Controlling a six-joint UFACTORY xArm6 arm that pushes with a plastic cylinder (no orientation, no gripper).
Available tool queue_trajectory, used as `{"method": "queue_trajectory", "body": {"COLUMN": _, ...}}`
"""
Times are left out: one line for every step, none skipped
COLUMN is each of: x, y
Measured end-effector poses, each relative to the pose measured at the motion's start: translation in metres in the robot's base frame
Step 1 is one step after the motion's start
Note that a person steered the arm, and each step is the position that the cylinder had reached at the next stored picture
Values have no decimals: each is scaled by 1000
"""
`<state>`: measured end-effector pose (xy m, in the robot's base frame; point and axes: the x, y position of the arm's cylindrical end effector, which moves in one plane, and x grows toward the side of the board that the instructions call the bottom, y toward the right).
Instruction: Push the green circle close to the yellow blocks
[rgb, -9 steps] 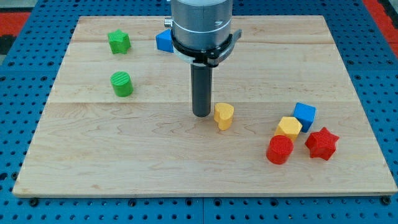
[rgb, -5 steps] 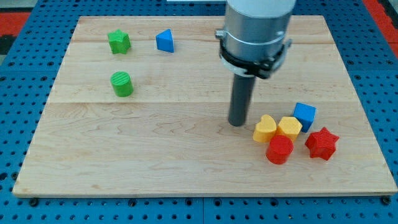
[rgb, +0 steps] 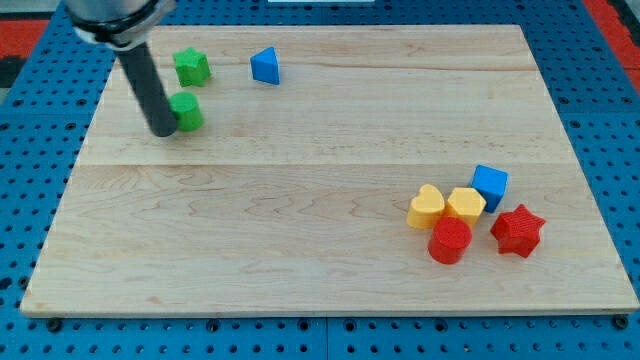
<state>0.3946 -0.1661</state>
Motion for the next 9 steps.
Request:
{"method": "queue_trajectory", "body": {"x": 4, "y": -43}}
{"method": "queue_trajectory", "body": {"x": -27, "y": -109}}
{"method": "queue_trajectory", "body": {"x": -30, "y": -14}}
{"method": "queue_trajectory", "body": {"x": 1, "y": 96}}
{"method": "queue_trajectory", "body": {"x": -12, "y": 31}}
{"method": "queue_trajectory", "body": {"x": -48, "y": 37}}
{"method": "queue_trajectory", "body": {"x": -16, "y": 144}}
{"method": "queue_trajectory", "body": {"x": 49, "y": 235}}
{"method": "queue_trajectory", "body": {"x": 13, "y": 201}}
